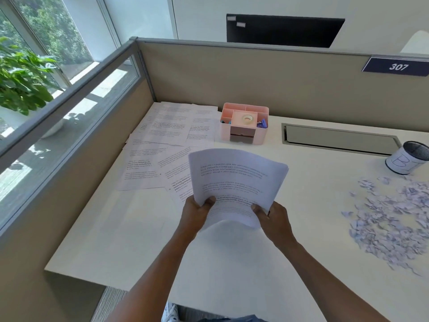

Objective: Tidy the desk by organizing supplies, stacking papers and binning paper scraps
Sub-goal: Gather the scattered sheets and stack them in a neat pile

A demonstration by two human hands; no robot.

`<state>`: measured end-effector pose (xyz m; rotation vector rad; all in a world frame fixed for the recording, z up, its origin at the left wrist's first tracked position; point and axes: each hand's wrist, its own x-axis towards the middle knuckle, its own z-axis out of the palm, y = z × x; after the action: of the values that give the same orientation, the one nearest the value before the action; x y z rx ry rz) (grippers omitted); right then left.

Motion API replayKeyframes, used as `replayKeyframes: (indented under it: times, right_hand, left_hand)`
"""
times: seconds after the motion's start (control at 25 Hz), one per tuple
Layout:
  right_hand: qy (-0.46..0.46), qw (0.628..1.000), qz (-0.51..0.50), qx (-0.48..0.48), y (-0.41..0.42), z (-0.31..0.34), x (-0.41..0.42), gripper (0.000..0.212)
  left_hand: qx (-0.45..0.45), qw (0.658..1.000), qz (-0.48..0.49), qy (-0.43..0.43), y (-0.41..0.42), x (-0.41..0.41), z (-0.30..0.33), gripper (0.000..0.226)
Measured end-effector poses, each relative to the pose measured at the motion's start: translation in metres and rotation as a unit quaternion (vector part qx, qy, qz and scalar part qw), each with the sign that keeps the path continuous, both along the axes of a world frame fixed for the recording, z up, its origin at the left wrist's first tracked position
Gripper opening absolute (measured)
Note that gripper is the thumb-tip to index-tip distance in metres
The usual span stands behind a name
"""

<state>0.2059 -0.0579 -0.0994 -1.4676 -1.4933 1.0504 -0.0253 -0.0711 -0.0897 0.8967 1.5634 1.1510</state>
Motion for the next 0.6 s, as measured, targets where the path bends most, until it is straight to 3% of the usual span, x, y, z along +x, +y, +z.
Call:
replayKeyframes:
  times: [0.08, 0.2, 0.28, 0.36, 0.44, 0.48, 0.6]
  right_hand:
    - [-0.036, 0.999, -0.016, 0.006, 0.002, -0.003, 0.000, 0.010]
    - [-0.066, 0.996, -0.053, 0.015, 0.009, -0.005, 0.005, 0.009]
    - [-0.075, 0.994, -0.081, -0.003, 0.016, -0.009, 0.015, 0.010]
    - [-0.059, 0.992, -0.109, -0.036, 0.023, -0.013, 0.027, 0.011]
    - [-0.028, 0.990, -0.118, -0.069, 0.027, -0.016, 0.037, 0.007]
    - [-0.020, 0.990, -0.117, -0.081, 0.027, -0.017, 0.040, 0.007]
    - [-0.005, 0.986, -0.125, -0.106, 0.027, -0.022, 0.043, 0.010]
  left_hand:
    - [-0.014, 0.999, -0.047, -0.001, 0.001, -0.006, -0.003, 0.022]
    - [0.000, 0.976, -0.216, -0.014, 0.006, -0.018, -0.009, 0.050]
    - [-0.016, 0.965, -0.224, 0.136, 0.011, -0.026, -0.021, 0.070]
    - [-0.085, 0.897, -0.212, 0.379, 0.016, -0.035, -0.038, 0.078]
    - [-0.125, 0.825, -0.259, 0.487, 0.010, -0.040, -0.052, 0.071]
    - [-0.118, 0.821, -0.261, 0.495, 0.007, -0.042, -0.056, 0.062]
    - [-0.007, 0.858, -0.135, 0.495, -0.001, -0.046, -0.056, 0.017]
